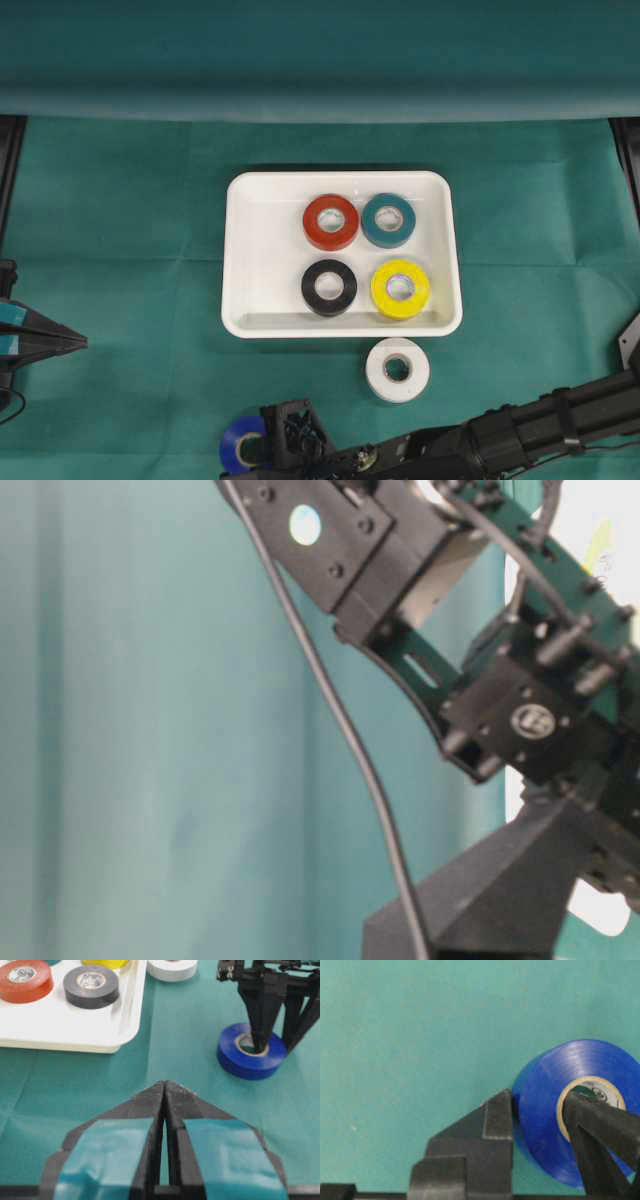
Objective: Put the tape into the white case with the right arm.
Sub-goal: 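Grasp the blue roll and carry it into the tray's left side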
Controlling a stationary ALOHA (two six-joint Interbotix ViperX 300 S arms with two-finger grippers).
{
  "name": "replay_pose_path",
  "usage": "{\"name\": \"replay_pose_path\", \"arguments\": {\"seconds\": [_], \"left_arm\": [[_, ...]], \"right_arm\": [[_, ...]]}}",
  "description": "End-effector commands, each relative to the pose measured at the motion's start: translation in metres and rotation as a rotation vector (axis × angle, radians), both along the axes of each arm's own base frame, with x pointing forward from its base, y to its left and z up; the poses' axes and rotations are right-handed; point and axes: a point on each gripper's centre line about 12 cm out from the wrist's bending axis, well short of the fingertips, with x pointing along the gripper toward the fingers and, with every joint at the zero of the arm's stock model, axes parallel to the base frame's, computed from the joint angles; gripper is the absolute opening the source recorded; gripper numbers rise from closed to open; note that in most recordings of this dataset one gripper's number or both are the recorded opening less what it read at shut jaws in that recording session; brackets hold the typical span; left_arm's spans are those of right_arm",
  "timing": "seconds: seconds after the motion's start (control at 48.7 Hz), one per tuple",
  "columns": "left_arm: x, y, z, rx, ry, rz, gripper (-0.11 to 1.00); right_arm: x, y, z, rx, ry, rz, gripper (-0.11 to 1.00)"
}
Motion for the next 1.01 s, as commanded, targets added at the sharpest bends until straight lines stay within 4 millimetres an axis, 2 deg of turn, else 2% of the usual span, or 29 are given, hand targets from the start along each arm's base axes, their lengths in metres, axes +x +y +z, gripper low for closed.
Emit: {"name": "replay_pose_path", "arguments": {"seconds": [0.0, 0.123, 0.267, 0.513, 0.657, 0.822, 0.986], "left_arm": [[0.002, 0.000, 0.006, 0.001, -0.014, 0.002, 0.00], [0.002, 0.000, 0.006, 0.001, -0.015, 0.002, 0.00], [0.002, 0.000, 0.006, 0.001, -0.015, 0.002, 0.00], [0.002, 0.000, 0.006, 0.001, -0.015, 0.002, 0.00], [0.002, 0.000, 0.006, 0.002, -0.015, 0.002, 0.00], [0.002, 0.000, 0.006, 0.002, -0.015, 0.002, 0.00], [0.002, 0.000, 0.006, 0.002, -0.015, 0.002, 0.00]], "right_arm": [[0.003, -0.003, 0.045, 0.007, -0.077, -0.008, 0.03], [0.001, -0.006, 0.061, -0.020, -0.088, 0.000, 0.03], [0.000, -0.007, 0.071, -0.031, -0.101, 0.008, 0.03], [-0.001, -0.010, 0.073, -0.038, -0.099, 0.002, 0.03], [0.000, -0.018, 0.073, -0.046, -0.096, -0.014, 0.03], [0.001, -0.039, 0.076, -0.078, -0.092, -0.046, 0.03], [0.002, -0.074, 0.088, -0.098, -0.111, -0.107, 0.03]]}}
